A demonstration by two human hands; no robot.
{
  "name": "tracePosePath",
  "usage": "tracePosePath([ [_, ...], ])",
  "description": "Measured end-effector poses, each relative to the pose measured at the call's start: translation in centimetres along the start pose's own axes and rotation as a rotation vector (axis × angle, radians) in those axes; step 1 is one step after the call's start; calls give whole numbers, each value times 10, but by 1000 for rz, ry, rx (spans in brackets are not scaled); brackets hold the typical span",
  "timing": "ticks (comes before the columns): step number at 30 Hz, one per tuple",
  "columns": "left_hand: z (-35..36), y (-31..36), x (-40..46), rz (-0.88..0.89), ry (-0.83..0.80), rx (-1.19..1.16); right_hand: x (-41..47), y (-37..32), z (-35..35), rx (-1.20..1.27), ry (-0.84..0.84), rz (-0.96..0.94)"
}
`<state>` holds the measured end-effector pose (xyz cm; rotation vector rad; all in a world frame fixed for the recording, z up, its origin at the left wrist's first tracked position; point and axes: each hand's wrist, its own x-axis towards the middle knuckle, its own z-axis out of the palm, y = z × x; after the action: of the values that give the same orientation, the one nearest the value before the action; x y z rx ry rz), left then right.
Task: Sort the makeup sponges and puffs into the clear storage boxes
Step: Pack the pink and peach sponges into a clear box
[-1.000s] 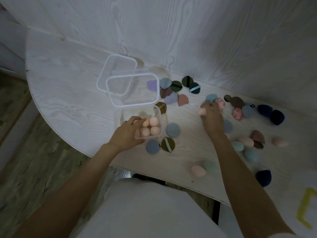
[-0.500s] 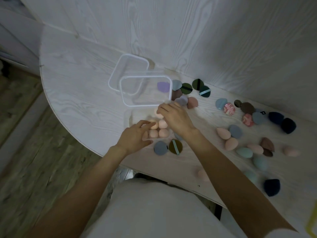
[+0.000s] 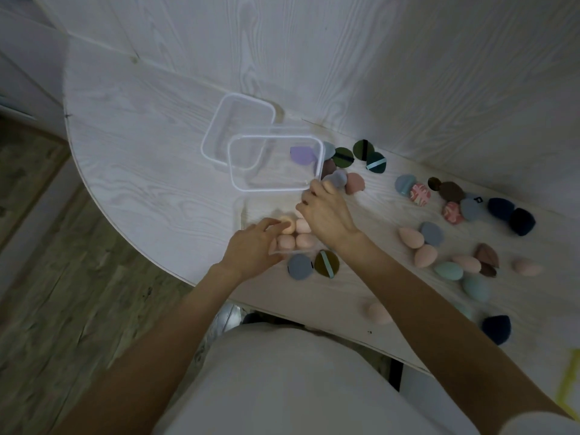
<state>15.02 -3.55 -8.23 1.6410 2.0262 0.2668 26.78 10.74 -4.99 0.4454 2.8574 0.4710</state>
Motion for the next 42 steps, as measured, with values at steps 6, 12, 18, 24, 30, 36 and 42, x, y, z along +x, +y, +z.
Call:
tracePosePath([
  [6,-2,1,-3,42,-22,29,1,-7,17,56,-68,17],
  [12,-6,-1,3,83,-65,-34,-37,-1,14,463,292,247],
  [18,-9,-3,6,80,-106,-121,-117,26,43,562,347,781],
  [24,-11,6,8,43,-109,-128,-143,65,79,428,-146,920],
  [30,-10,11,7,12,-112,-142,-142,60,48,710,142,842],
  [36,-11,14,6,18,-99,-75,-72,10,-24,1136,410,508],
  [42,-10,13,4,60,-85,-38,-14,-16,-4,796,297,228],
])
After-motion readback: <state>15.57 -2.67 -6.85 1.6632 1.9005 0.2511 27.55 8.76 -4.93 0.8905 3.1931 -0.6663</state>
